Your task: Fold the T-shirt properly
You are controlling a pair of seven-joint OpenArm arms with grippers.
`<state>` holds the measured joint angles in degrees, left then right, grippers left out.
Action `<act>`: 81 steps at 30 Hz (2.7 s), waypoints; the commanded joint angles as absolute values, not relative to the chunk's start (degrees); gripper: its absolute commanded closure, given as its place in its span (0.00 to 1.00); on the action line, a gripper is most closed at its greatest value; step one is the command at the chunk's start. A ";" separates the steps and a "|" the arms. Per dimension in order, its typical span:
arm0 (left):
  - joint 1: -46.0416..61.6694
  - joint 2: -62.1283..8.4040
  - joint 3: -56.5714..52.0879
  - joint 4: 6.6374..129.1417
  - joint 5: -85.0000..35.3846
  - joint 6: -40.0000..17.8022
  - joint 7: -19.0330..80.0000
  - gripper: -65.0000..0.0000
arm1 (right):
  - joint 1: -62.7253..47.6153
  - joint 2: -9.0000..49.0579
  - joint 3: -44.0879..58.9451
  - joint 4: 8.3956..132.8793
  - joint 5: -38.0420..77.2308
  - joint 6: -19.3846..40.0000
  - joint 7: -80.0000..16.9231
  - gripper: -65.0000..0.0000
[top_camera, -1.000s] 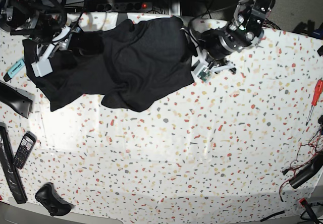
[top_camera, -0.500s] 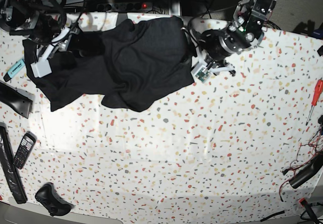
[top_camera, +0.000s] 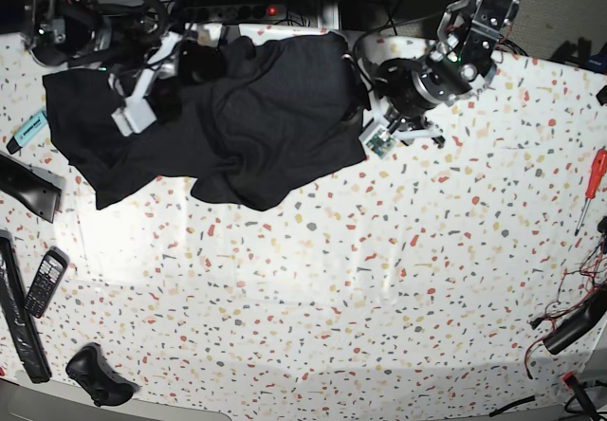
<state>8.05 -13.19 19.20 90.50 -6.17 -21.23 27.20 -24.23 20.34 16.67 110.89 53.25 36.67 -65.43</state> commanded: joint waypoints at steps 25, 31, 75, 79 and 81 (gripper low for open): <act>7.62 -13.39 19.09 91.50 -5.37 -21.06 28.71 0.69 | -19.38 21.12 12.19 114.10 43.42 33.69 -64.66 1.00; 7.60 -13.39 19.09 91.50 -5.37 -21.06 28.69 0.69 | -19.38 21.12 20.84 118.32 43.44 33.69 -64.71 1.00; 7.62 -13.41 19.09 91.50 -5.37 -21.08 29.15 0.69 | -19.40 21.61 12.86 105.14 45.50 33.67 -63.99 1.00; 7.62 -13.41 19.09 91.50 -5.37 -21.08 29.12 0.69 | -17.93 21.61 17.23 105.16 44.93 33.69 -64.84 1.00; 7.62 -13.41 19.09 91.50 -5.37 -21.08 29.10 0.69 | -17.12 21.61 19.59 105.16 44.93 33.69 -64.84 1.00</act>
